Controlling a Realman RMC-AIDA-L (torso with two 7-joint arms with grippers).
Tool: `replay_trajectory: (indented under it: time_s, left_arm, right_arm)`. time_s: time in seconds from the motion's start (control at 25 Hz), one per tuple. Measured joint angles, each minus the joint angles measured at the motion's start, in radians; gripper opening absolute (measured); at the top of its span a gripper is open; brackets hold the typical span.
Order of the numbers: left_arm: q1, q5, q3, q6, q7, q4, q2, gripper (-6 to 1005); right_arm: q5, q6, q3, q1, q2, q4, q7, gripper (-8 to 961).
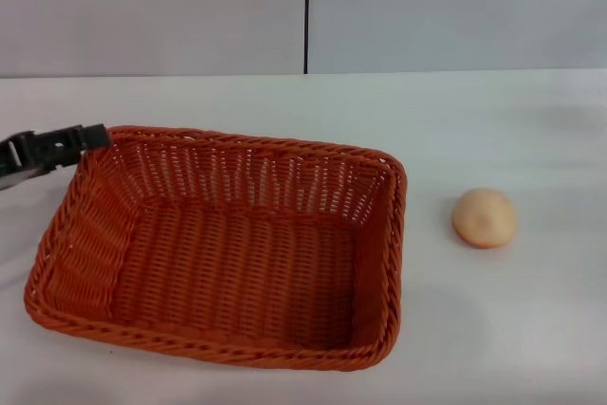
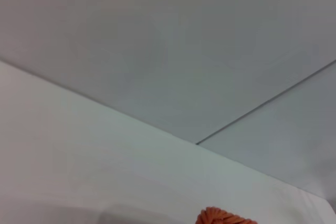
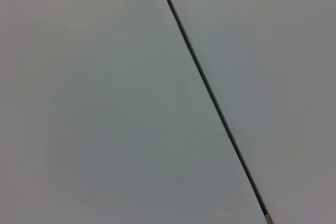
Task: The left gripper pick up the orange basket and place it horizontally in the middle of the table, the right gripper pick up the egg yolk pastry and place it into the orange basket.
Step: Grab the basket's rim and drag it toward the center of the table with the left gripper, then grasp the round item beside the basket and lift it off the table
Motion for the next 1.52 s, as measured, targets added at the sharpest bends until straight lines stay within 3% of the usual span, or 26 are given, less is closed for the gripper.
replay_trajectory:
  time_s: [0.16,0.36,0.4,0.48,0.64,0.68,0.72,0.8,0.88,1.0,1.28,1.32,1.52]
  left_arm:
    - [-0.002,0.000,-0.068,0.038,0.010,0.012,0.031,676]
    - [-0.007,-0.010,-0.121,0.051,0.040,0.012,0.031,698]
    - [-0.023,-0.065,-0.217,0.080,0.183,-0.001,0.005,702]
    - [-0.032,-0.136,-0.242,0.086,0.306,-0.028,-0.007,702]
    - [-0.039,-0.264,-0.236,0.090,0.484,-0.117,-0.008,702]
    - [-0.043,-0.277,-0.236,0.090,0.515,-0.135,-0.007,701]
    - [-0.048,-0.291,-0.237,0.091,0.553,-0.153,-0.007,701]
    - [-0.064,-0.314,-0.240,0.092,0.628,-0.193,-0.008,701]
    - [-0.070,-0.323,-0.240,0.094,0.654,-0.209,-0.008,701]
    - [-0.084,-0.347,-0.241,0.100,0.730,-0.247,-0.008,701]
    - [-0.100,-0.496,-0.236,0.159,1.012,-0.389,-0.010,701]
    - [-0.112,-0.531,-0.236,0.168,1.091,-0.443,-0.010,701]
    - [-0.133,-0.532,-0.235,0.171,1.130,-0.479,-0.007,700]
  right_arm:
    - [-0.031,0.009,0.000,0.002,-0.008,-0.011,0.004,622]
    - [-0.140,0.016,0.000,0.009,-0.029,-0.040,0.108,622]
    - [-0.221,0.018,0.000,0.014,-0.045,-0.061,0.196,622]
    - [-0.268,0.018,0.000,0.016,-0.055,-0.075,0.245,621]
    - [-0.535,-0.016,0.000,0.027,-0.087,-0.174,0.487,621]
    - [-0.693,-0.062,0.000,0.038,-0.099,-0.241,0.606,621]
    - [-0.693,-0.062,0.000,0.038,-0.099,-0.241,0.606,621]
    - [-0.934,-0.190,0.001,0.065,-0.118,-0.360,0.781,621]
    - [-1.000,-0.235,0.004,0.075,-0.123,-0.399,0.820,621]
    - [-1.226,-0.424,0.011,0.124,-0.143,-0.526,0.951,621]
    - [-1.462,-0.577,-0.019,0.226,-0.160,-0.555,1.025,622]
    - [-1.496,-0.584,-0.052,0.245,-0.155,-0.565,1.028,622]
    - [-1.509,-0.588,-0.162,0.256,-0.141,-0.600,1.034,622]
